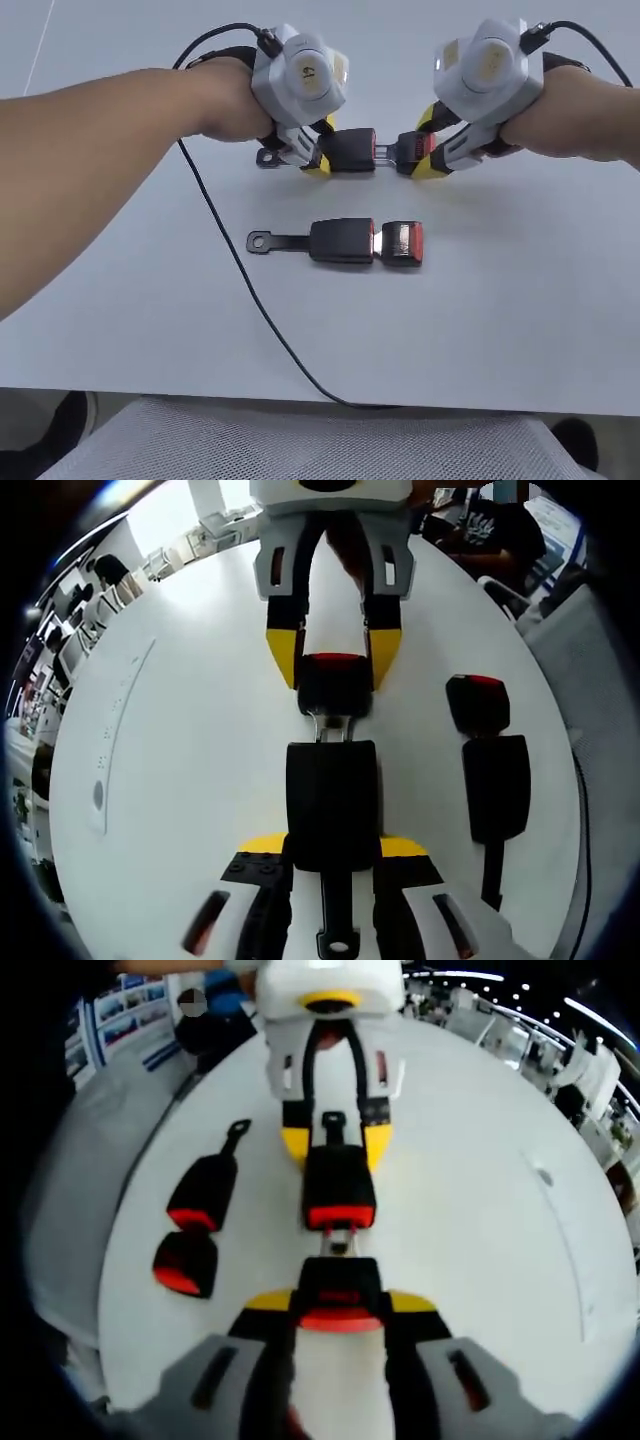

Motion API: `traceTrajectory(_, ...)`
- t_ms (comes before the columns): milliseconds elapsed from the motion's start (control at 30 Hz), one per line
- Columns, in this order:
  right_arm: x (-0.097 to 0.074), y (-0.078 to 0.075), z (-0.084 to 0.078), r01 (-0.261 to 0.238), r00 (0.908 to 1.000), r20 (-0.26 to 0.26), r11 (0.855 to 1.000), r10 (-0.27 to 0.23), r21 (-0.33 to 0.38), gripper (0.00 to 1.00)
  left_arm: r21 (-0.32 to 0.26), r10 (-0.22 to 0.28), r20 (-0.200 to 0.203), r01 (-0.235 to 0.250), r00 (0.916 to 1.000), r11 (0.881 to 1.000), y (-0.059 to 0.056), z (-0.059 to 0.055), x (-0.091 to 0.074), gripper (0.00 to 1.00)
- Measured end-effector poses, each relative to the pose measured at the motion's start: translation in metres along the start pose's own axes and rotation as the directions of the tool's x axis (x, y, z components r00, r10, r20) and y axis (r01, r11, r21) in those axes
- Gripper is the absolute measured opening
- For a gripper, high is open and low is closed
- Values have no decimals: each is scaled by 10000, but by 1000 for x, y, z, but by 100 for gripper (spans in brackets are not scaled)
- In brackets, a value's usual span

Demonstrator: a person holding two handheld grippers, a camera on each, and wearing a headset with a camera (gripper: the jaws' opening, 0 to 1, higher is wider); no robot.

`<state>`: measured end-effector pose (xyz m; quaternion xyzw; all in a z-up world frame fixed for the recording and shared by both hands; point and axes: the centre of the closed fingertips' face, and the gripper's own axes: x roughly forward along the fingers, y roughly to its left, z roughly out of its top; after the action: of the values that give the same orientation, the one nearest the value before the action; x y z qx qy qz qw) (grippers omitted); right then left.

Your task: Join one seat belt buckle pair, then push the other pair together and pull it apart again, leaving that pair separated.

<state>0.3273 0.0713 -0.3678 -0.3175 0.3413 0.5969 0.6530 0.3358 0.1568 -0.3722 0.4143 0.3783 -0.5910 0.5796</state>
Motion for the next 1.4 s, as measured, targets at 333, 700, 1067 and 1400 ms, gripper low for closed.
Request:
traceTrajectory(333, 3, 0, 5, 130, 9999, -50, 9999, -130, -35, 32, 94, -70, 102, 69, 9999, 9999, -2, 1, -1, 30)
traceTrajectory(700, 8, 3, 17, 175, 9997, 181, 9998, -176, 61, 30, -42, 42, 291, -40, 9996, 10000, -2, 1, 0, 29)
traceTrajectory(1067, 9, 5, 22, 285, 9996, 45, 9996, -285, -5, 30, -46, 78, 370, -76, 9993, 10000, -2, 0, 0, 29)
traceTrajectory(1400, 6, 6, 22, 185, 9998, 28, 9998, -185, -11, 31, -56, 102, 363, -100, 9993, 9999, -2, 0, 0, 30)
